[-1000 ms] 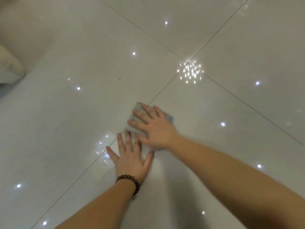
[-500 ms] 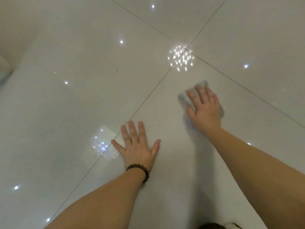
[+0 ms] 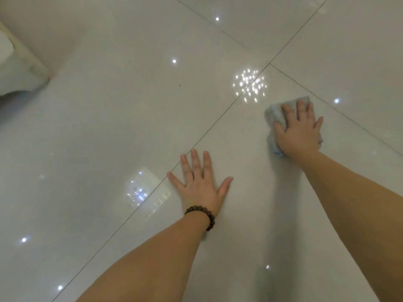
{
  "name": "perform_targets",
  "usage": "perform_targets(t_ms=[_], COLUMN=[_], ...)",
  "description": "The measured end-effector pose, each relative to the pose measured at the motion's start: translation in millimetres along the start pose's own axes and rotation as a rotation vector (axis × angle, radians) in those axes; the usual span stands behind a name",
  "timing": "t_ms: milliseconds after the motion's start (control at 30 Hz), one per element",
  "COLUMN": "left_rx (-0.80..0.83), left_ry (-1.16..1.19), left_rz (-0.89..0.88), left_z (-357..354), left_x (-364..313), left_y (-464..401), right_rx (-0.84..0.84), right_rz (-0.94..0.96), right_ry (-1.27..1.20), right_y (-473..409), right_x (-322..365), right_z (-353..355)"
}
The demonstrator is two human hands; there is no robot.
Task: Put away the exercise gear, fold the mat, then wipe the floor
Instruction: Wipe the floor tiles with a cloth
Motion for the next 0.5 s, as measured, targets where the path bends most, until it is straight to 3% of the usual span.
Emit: perform_targets(t_ms=[133, 300, 367, 433, 500], left_rx=[-0.063, -0.008, 0.020, 0.006, 0.010], left_ry=[0.055, 0.044, -0.018, -0.034, -0.039], left_rz=[0.019, 0.105, 0.074, 0.072, 0.074], left_z=[-3, -18, -25, -29, -29], left_x=[7, 7, 3, 4, 5], left_y=[9, 75, 87, 87, 85], right_rx=[-0.038, 0.082, 0.147, 0.022, -0.138], right_rz=[0.103, 0.894, 1.044, 1.005, 0.637], right_ry=[-0.050, 0.120, 0.119, 0.091, 0.038], right_y=[6, 138, 160, 129, 56], right_x=[61, 159, 149, 117, 60], right_z=[-5, -58, -67, -56, -30])
Point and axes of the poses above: each hand's wrist, its own y-axis away from the middle knuckle, its own z-axis out of the back of the hand, x = y × z, the point moved 4 cm from there along -y, towards the middle knuckle, and after that the axes turned 7 degrees about -z, right-handed, at the moved point
